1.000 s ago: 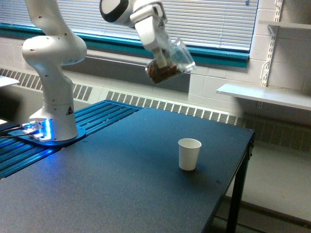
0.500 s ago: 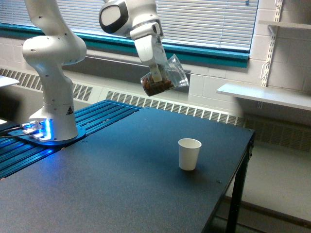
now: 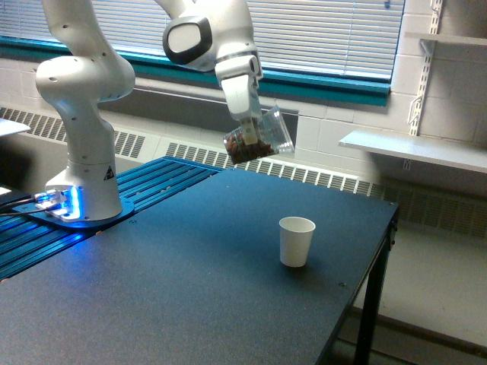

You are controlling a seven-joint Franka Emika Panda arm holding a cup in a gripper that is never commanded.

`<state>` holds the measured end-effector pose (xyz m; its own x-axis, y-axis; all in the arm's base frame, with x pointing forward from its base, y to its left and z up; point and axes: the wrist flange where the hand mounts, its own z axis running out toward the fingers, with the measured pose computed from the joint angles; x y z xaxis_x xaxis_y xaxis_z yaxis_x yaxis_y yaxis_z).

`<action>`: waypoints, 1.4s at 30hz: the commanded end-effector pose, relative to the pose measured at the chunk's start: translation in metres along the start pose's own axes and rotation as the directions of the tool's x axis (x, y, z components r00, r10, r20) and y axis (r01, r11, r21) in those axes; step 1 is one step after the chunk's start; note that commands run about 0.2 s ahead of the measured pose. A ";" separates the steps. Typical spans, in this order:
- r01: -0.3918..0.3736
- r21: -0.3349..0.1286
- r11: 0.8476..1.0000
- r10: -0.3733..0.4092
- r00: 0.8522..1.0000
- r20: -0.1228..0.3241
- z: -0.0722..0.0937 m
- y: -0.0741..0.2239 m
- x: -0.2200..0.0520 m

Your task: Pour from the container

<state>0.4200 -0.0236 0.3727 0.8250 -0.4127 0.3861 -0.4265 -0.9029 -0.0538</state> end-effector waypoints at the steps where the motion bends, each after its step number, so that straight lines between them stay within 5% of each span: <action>1: 0.020 -0.010 1.000 -0.020 1.000 0.019 0.008 -0.013 -0.004; 42: 0.088 -0.106 0.990 -0.072 0.987 0.143 0.068 -0.052 -0.039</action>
<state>0.4328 0.0231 0.3008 0.9023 -0.3481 0.2544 -0.3773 -0.9230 0.0753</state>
